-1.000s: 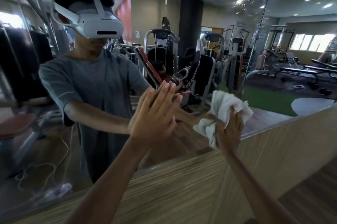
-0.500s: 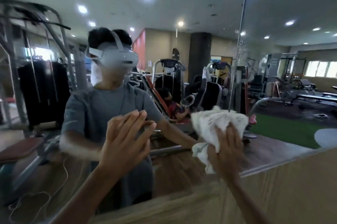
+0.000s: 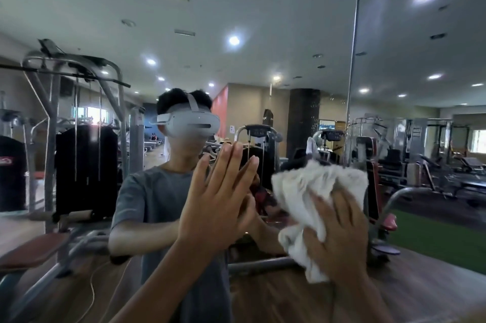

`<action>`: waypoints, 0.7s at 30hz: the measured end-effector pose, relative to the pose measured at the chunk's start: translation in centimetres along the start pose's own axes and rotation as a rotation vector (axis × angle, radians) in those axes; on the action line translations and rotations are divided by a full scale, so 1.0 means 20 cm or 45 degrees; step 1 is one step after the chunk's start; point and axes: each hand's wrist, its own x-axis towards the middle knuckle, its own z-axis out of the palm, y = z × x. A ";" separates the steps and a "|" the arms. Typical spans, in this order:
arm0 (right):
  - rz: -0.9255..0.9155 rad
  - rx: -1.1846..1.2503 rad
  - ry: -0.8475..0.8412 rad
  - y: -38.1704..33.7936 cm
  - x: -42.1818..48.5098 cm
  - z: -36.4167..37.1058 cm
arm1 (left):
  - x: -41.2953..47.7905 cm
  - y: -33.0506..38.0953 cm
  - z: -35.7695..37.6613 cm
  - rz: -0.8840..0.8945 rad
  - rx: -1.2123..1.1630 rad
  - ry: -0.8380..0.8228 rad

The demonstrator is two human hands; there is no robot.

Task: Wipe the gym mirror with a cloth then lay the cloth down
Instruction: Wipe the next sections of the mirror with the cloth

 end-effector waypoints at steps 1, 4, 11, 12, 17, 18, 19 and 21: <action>0.132 0.035 0.046 -0.01 0.11 -0.01 | -0.01 0.00 0.00 0.000 0.008 0.002; 0.473 0.143 0.207 -0.16 0.46 0.00 | -0.01 0.00 0.00 0.007 0.008 0.024; -0.307 0.001 0.073 -0.15 0.23 0.05 | 0.00 0.00 0.00 0.011 -0.033 0.085; -0.356 -0.026 0.045 -0.08 0.20 0.03 | 0.01 0.00 0.00 -0.002 -0.049 0.100; 0.051 0.026 0.118 -0.01 0.56 -0.04 | 0.23 -0.10 -0.07 0.060 -0.079 0.231; 0.188 0.077 0.174 -0.06 0.68 -0.04 | 0.32 -0.13 -0.07 0.064 -0.072 0.233; 0.284 0.109 0.210 -0.12 0.79 -0.04 | 0.41 -0.18 -0.07 0.047 -0.060 0.236; 0.255 0.059 0.222 -0.25 0.88 -0.03 | 0.54 -0.26 -0.06 -0.013 -0.036 0.226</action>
